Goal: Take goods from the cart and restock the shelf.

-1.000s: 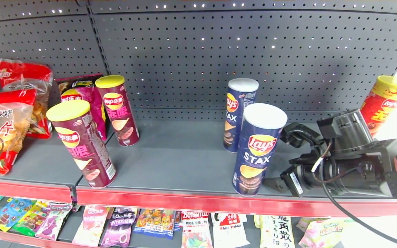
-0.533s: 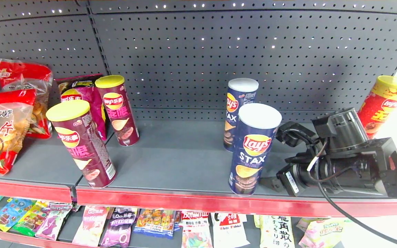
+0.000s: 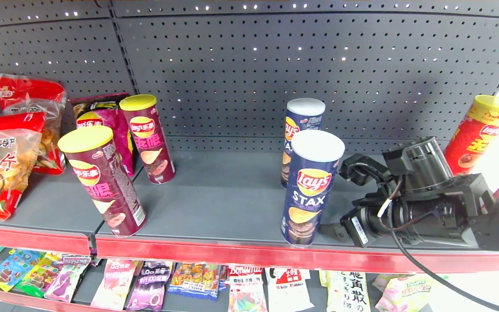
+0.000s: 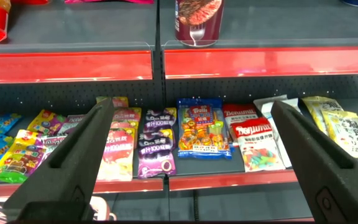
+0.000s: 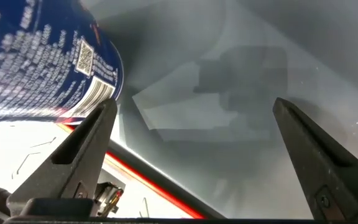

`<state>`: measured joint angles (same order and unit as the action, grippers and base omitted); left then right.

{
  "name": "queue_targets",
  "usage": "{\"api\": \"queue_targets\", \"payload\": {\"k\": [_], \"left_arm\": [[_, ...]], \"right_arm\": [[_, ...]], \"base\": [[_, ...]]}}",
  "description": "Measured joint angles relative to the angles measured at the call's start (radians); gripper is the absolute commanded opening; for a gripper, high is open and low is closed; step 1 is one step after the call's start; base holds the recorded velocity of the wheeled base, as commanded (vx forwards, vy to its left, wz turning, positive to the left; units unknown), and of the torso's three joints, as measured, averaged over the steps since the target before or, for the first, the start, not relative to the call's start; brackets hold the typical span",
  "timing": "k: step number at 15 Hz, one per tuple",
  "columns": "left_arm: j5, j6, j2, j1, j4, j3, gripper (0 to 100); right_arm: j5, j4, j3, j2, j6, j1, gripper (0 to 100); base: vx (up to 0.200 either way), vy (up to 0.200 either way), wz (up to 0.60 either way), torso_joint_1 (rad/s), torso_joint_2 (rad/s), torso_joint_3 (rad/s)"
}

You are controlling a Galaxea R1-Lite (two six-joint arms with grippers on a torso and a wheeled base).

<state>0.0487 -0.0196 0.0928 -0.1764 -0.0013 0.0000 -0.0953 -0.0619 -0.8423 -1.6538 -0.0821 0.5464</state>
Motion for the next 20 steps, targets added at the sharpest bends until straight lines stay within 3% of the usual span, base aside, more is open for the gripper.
{"api": "queue_targets", "payload": {"k": [20], "left_arm": [[0.003, 0.000, 0.000, 0.000, 0.000, 0.000, 100]], "right_arm": [[-0.009, -0.001, -0.007, 0.000, 0.003, 0.029, 100]], "base": [[0.000, 0.000, 0.00, 0.000, 0.00, 0.000]]}}
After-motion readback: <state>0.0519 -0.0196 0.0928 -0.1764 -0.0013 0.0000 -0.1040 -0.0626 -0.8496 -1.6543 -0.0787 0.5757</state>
